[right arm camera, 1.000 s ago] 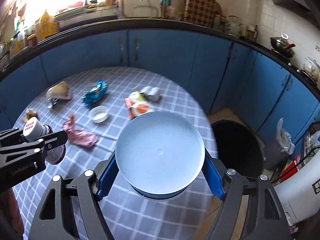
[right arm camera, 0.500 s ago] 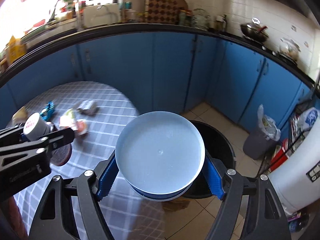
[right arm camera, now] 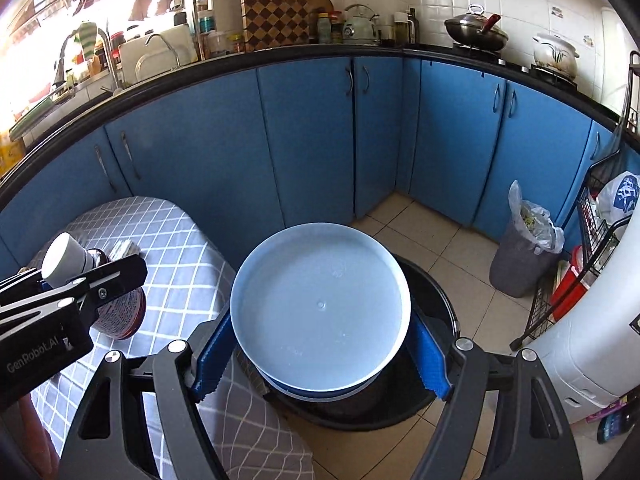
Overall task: Collect trash
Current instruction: 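Carry both items over the black bin while the right gripper opens to drop the bowl, then lower the brown jar into the black bin and open the left gripper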
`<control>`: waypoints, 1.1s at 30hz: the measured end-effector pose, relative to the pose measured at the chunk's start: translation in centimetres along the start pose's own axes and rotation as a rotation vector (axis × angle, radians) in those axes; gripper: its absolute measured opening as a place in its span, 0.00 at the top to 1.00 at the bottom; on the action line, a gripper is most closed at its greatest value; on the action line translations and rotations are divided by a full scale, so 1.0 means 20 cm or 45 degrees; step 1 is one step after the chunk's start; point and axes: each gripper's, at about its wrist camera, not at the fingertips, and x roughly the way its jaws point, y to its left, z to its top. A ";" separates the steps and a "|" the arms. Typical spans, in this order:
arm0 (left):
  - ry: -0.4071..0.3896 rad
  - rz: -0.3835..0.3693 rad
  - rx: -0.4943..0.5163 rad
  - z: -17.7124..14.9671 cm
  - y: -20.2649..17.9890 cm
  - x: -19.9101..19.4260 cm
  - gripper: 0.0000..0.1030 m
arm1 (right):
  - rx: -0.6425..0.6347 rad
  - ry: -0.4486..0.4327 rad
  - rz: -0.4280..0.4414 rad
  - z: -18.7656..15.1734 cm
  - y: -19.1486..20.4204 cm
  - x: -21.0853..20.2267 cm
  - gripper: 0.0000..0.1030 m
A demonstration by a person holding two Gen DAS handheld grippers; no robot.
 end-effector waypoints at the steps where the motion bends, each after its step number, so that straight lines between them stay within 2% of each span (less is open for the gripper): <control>1: -0.002 0.001 -0.006 0.01 0.00 0.01 0.54 | -0.001 -0.005 -0.004 0.01 0.00 0.01 0.27; 7: -0.021 -0.005 -0.025 0.06 0.01 0.01 0.54 | 0.037 -0.018 -0.008 0.05 -0.05 0.03 0.26; 9: -0.025 -0.007 -0.025 0.07 0.00 0.01 0.54 | 0.062 -0.038 -0.025 0.05 -0.07 0.02 0.14; 10: -0.025 -0.009 -0.023 0.07 0.00 0.01 0.54 | 0.071 -0.044 -0.018 0.05 -0.08 0.02 0.13; 33: -0.002 -0.075 0.047 0.09 -0.17 0.07 0.54 | 0.126 -0.019 -0.003 0.01 -0.16 0.00 0.13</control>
